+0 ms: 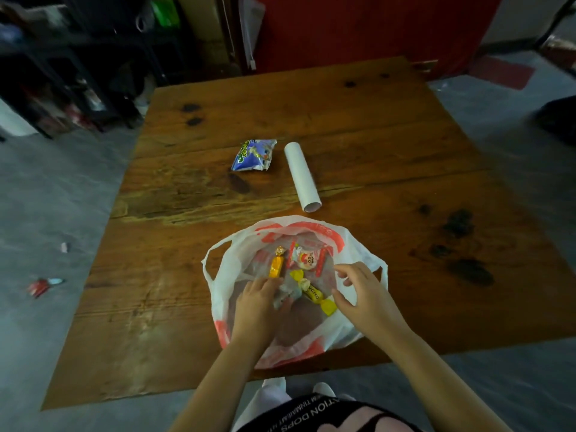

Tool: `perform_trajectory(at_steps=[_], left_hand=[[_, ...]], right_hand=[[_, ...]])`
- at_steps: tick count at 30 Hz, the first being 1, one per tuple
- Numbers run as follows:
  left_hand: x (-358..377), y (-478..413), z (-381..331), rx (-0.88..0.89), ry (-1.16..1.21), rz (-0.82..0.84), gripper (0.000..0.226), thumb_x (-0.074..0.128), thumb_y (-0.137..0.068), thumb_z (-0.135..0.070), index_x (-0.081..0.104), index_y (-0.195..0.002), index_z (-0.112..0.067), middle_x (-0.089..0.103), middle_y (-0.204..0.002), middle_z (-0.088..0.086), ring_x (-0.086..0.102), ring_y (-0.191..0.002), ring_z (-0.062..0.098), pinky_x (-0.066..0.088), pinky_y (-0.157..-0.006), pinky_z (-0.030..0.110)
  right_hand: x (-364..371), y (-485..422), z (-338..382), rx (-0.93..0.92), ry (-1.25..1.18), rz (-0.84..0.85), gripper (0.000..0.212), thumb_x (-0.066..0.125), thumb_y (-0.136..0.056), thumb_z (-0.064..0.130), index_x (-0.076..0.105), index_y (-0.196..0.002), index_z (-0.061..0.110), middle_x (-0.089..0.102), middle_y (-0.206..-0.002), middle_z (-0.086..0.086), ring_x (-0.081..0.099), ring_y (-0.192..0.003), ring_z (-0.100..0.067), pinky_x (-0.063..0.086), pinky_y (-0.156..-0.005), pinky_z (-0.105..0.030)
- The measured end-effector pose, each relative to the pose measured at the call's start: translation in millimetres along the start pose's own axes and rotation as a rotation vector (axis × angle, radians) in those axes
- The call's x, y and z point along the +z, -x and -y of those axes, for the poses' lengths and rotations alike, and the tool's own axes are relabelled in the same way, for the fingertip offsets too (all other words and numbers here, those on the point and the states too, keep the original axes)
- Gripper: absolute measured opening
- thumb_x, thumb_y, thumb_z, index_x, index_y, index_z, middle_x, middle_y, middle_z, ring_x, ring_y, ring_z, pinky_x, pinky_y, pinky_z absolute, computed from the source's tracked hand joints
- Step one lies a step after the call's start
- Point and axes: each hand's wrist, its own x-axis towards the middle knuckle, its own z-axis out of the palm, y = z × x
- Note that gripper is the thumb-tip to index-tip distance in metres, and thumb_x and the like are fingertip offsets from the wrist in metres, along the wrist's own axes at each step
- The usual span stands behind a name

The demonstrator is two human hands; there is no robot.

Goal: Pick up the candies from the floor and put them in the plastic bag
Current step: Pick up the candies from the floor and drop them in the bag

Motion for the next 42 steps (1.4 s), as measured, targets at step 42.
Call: perform_trajectory(at_steps=[42], left_hand=[[-226, 312, 427, -0.891, -0.027, -0.741, 0.038, 0.043, -0.076, -0.031, 0.065, -0.095, -0.006, 0.067, -0.094, 0.011, 0.061, -0.084, 0.032, 0.049, -0.073, 0.041]], right_hand=[[398, -12, 461, -0.777, 0.188, 0.618, 0.034, 0.051, -0.076, 0.029, 0.062, -0.100, 0.008, 0.062, -0.096, -0.013, 0.059, -0.090, -0.031, 0.047, -0.079, -0.034]])
